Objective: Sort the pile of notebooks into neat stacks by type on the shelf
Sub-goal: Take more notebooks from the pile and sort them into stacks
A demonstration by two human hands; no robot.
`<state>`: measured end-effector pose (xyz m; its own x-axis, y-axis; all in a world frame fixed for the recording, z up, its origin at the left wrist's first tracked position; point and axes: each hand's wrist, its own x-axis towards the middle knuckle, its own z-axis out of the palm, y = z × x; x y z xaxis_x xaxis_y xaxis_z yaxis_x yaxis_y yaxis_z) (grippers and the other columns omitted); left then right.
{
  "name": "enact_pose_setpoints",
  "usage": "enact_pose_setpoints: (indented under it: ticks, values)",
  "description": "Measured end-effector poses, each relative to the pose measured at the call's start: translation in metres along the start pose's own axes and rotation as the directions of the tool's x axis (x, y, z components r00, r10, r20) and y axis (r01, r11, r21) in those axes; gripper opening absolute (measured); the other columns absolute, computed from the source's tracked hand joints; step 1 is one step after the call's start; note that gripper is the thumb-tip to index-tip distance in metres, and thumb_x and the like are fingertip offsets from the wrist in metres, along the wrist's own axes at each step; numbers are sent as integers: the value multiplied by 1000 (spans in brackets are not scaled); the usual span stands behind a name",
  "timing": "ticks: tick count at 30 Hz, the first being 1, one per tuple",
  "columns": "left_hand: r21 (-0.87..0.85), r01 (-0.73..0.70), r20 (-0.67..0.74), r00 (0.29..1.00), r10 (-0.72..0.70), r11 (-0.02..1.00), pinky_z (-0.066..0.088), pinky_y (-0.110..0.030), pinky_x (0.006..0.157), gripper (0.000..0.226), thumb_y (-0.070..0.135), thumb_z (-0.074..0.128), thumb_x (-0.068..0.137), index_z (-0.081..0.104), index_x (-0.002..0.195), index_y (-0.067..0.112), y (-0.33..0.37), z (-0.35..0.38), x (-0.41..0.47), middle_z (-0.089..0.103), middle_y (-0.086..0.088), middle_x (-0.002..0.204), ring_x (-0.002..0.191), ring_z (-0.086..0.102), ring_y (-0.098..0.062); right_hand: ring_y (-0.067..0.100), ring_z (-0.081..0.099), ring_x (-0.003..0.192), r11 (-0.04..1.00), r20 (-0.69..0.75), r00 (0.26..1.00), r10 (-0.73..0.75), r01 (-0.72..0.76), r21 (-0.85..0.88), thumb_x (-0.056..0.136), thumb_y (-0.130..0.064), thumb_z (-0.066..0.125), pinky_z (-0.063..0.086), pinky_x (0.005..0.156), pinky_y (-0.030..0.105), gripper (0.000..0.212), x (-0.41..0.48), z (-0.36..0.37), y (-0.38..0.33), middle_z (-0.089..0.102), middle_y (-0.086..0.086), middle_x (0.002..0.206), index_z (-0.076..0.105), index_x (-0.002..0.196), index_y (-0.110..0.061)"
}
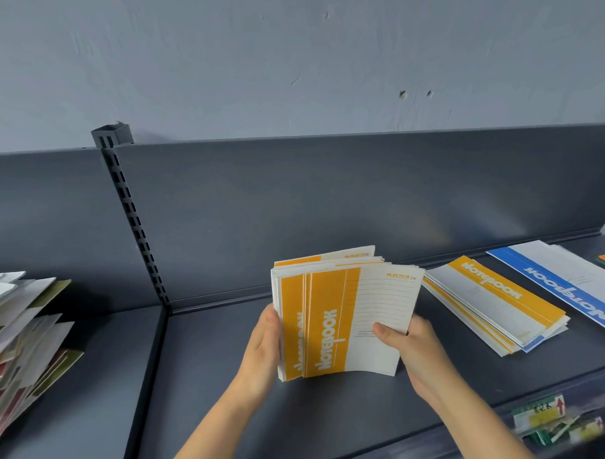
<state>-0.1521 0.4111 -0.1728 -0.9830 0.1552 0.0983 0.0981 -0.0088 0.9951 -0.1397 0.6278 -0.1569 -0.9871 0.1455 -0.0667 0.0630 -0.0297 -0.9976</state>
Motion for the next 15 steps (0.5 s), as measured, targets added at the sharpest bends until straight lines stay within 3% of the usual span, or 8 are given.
enact_pose_setpoints:
  ticks: [2,4,8,11,15]
  values:
    - [2,-46,-58,997,46,999,49,-8,78,44,48,26,88,55,109,23,1,10,-1,63,9,106,90,62,10,12,62,105,1000,28,1000,-5,5,-7,88,0,61,51,86,29,35,1,5,2,69,-3,109,58,109,-27]
    - [-8,-48,-146,988,46,999,50,-10,68,39,43,33,91,54,100,10,1,19,3,64,2,94,77,62,7,10,62,104,1000,38,999,-21,22,-19,87,0,62,51,83,26,38,2,9,3,68,-5,109,56,111,-28]
    - [-55,-30,-237,971,16,998,55,-22,71,22,37,49,89,55,98,18,-4,21,10,70,-4,100,88,70,-14,11,64,102,999,-5,999,-37,37,-26,86,0,63,51,82,27,32,2,5,4,70,-5,105,61,102,-27]
    - [-90,-10,-100,995,1,996,56,-23,76,38,41,55,77,59,107,19,-5,10,11,72,-1,105,97,70,-17,17,65,101,999,-51,998,-28,27,-19,88,-1,61,52,78,29,26,2,-6,3,71,-1,102,64,98,-24]
    - [-118,30,79,997,-20,993,56,-24,81,37,28,54,86,57,121,16,-6,-4,11,72,1,112,102,69,-14,18,64,102,1000,-62,998,-4,4,-12,90,-2,58,51,76,29,24,1,-17,2,71,-1,103,65,99,-24]
